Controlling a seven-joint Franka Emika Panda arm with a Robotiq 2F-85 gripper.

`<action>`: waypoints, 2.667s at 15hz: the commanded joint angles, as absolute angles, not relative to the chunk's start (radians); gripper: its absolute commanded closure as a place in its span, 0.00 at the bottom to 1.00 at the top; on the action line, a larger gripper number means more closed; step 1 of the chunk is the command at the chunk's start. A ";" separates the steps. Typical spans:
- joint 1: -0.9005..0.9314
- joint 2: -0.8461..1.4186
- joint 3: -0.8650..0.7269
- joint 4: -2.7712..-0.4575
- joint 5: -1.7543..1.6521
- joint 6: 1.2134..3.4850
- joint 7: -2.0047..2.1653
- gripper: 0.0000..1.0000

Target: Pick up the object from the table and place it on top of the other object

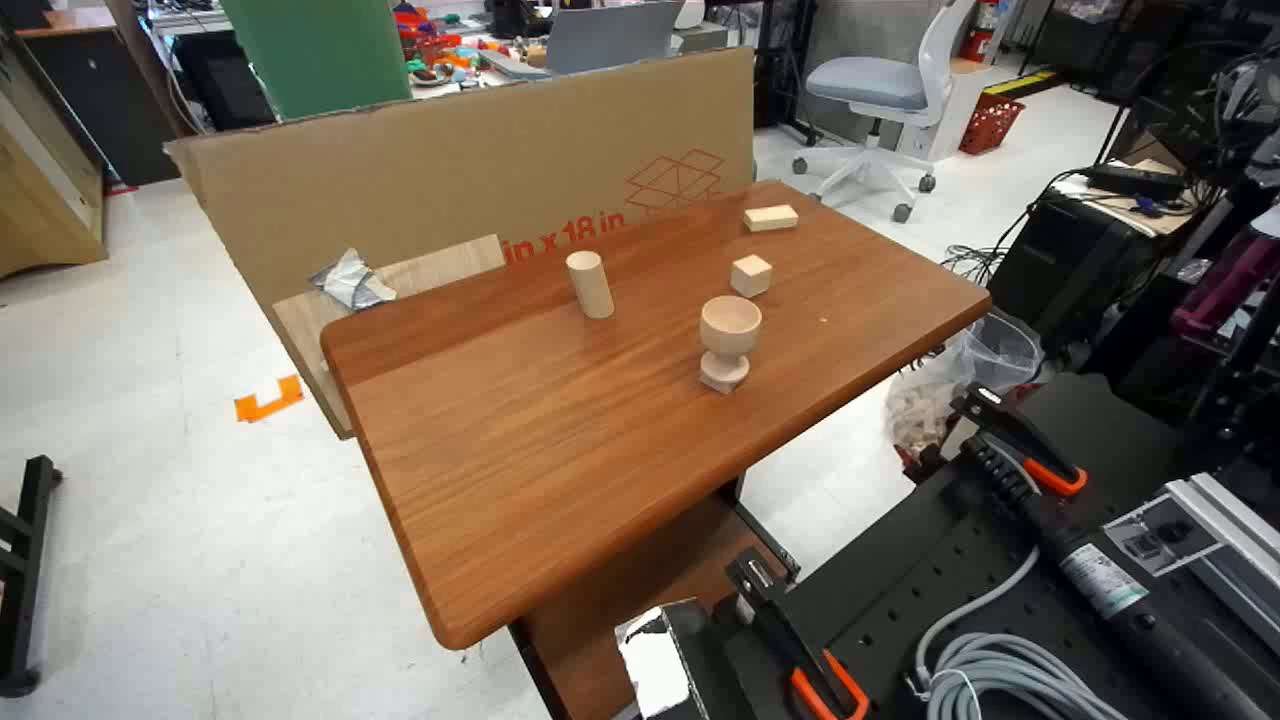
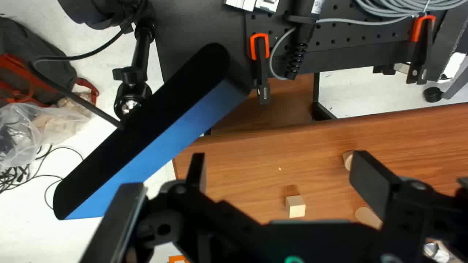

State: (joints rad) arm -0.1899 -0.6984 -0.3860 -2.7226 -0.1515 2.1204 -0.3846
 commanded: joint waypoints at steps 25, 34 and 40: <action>-0.122 -0.401 -0.176 -2.463 -0.069 2.103 -0.150 0.00; -0.089 -0.036 -0.131 -2.234 -0.046 2.189 -0.134 0.00; -0.081 0.207 -0.089 -2.064 -0.048 2.164 -0.112 0.00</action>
State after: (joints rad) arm -0.0877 0.0847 -0.1043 -2.1745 -0.0479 2.1874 -0.1346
